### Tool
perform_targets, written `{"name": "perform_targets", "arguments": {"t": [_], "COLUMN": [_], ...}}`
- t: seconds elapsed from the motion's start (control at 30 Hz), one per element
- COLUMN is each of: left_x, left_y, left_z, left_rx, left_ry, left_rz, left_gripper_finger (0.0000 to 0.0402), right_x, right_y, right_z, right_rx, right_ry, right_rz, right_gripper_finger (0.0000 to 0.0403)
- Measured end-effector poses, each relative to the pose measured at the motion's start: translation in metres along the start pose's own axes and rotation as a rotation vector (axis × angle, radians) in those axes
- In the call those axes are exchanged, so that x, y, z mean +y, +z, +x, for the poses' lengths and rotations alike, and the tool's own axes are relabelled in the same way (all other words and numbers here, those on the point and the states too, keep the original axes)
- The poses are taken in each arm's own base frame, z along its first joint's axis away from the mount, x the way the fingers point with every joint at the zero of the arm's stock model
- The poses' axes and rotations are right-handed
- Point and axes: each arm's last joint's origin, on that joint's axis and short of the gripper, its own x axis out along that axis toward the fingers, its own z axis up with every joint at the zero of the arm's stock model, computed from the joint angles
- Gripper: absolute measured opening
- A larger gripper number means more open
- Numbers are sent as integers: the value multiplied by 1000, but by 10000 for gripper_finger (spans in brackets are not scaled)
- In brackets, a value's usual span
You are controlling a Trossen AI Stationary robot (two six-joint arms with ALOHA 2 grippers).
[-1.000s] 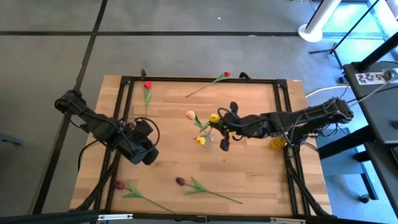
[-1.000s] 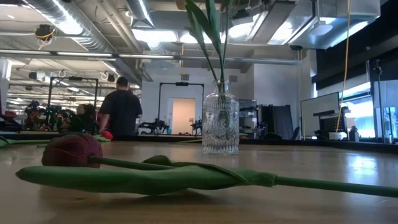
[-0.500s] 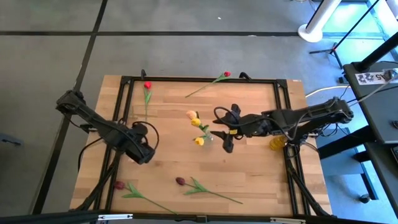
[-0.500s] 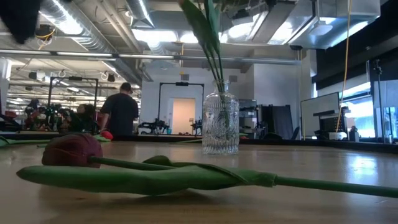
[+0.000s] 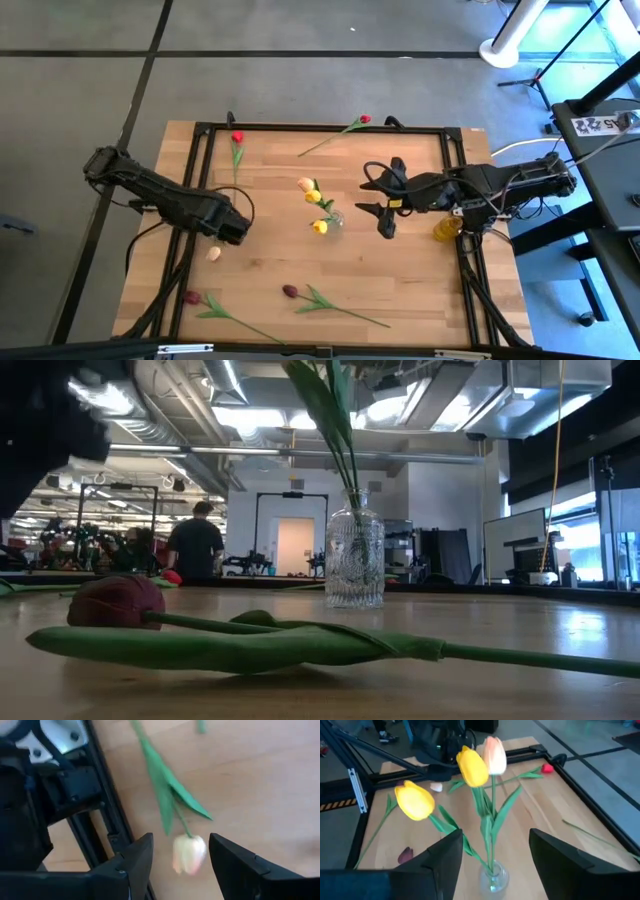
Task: Sort flowers into vase by color
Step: Put the pink tulip into the transparent vase
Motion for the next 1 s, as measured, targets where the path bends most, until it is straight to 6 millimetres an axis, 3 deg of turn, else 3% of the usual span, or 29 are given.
{"name": "perform_targets", "arguments": {"t": [0.13, 0.5, 0.77, 1.0], "left_x": [0, -6, -5, -6], "left_y": [11, 29, 34, 34], "left_z": [27, 45, 79, 78], "left_rx": [83, 117, 119, 96], "left_ry": [-3, -12, 29, 11], "left_rz": [-45, -101, -157, -151], "left_gripper_finger": [186, 178, 175, 166], "right_x": [-1, -1, -2, -3], "right_y": [-2, -4, -7, -9], "right_z": [0, 0, 0, 0], "right_rx": [20, 39, 65, 93], "right_ry": [-5, -6, -15, -17], "right_rz": [17, 12, 14, 13], "right_gripper_finger": [225, 225, 225, 225]}}
